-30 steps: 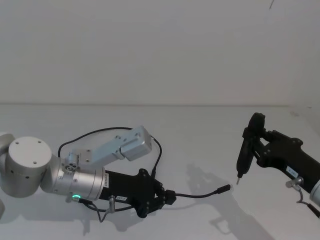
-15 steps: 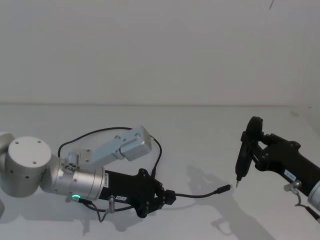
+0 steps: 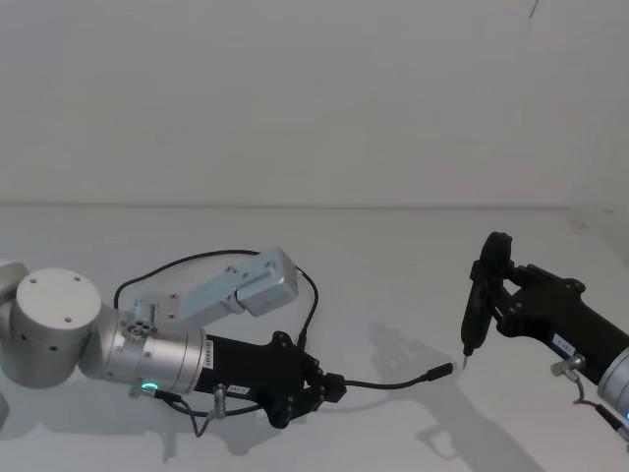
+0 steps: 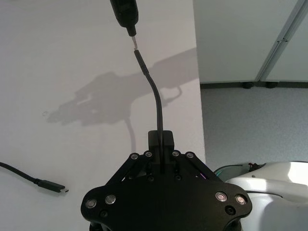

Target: Pick up the data cable with the one hand.

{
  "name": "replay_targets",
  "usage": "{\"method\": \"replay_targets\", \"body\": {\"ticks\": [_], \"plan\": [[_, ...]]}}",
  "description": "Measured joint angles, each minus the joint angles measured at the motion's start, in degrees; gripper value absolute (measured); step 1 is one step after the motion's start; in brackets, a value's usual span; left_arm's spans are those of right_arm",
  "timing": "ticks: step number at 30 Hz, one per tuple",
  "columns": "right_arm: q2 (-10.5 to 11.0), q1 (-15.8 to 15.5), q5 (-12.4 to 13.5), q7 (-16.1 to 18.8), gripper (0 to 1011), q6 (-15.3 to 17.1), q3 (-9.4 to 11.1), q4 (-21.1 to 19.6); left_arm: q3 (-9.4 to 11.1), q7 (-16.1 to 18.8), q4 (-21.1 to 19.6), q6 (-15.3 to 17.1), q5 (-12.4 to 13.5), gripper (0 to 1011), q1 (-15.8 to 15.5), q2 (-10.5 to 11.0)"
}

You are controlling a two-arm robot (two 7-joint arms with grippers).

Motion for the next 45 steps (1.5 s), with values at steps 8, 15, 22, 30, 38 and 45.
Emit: {"method": "replay_targets", "body": {"ticks": [8,15,22,30,38,45], "plan": [[0.35,0.43,0.32,-0.11,279,0.17,-0.45,0.14,0.0,0.0,0.0,0.0,0.0,43,0.0,0.0],[0.86,0.57,0.93,-0.11,279,0.68,-0.63,-0.21,0.0,0.0,0.0,0.01,0.0,43,0.0,0.0],[1.34,0.57,1.62,-0.1,279,0.95,-0.7,-0.53,0.0,0.01,0.0,0.01,0.0,43,0.0,0.0],[1.67,0.58,1.93,-0.1,279,0.61,-0.84,-0.47,0.0,0.0,0.0,0.01,0.0,43,0.0,0.0],[1.9,0.8,1.99,-0.24,279,-0.15,-1.03,0.29,0.0,0.0,0.01,0.01,0.0,43,0.0,-0.01],[2.1,1.06,2.25,-0.33,279,-0.64,-1.22,0.95,0.0,0.0,0.0,0.01,0.0,43,0.0,0.0]]}}
